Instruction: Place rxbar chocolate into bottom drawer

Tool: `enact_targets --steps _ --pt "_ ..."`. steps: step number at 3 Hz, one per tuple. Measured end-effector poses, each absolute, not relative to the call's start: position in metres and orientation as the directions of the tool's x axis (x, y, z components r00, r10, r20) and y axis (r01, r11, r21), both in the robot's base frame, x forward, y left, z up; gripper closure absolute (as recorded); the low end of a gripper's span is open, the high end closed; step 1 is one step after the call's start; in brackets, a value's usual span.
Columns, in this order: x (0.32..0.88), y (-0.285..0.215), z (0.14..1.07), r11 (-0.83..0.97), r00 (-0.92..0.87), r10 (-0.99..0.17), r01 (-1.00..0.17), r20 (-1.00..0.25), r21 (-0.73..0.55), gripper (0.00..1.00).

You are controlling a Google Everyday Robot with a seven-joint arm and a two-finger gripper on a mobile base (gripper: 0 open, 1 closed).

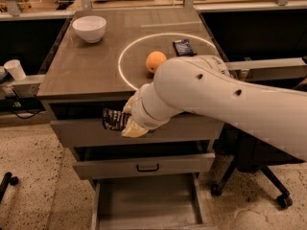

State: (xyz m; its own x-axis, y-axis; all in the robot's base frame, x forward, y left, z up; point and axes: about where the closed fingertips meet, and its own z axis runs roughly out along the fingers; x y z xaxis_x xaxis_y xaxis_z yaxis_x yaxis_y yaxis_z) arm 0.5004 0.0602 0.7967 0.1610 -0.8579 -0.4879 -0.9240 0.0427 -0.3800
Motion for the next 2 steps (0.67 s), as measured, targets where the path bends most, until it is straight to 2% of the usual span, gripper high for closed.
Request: enact_targets --steps 2 --pt "0.5017 0.0513 0.7881 0.068 0.126 -0.856 -0.934 -0.501 -0.351 1.00"
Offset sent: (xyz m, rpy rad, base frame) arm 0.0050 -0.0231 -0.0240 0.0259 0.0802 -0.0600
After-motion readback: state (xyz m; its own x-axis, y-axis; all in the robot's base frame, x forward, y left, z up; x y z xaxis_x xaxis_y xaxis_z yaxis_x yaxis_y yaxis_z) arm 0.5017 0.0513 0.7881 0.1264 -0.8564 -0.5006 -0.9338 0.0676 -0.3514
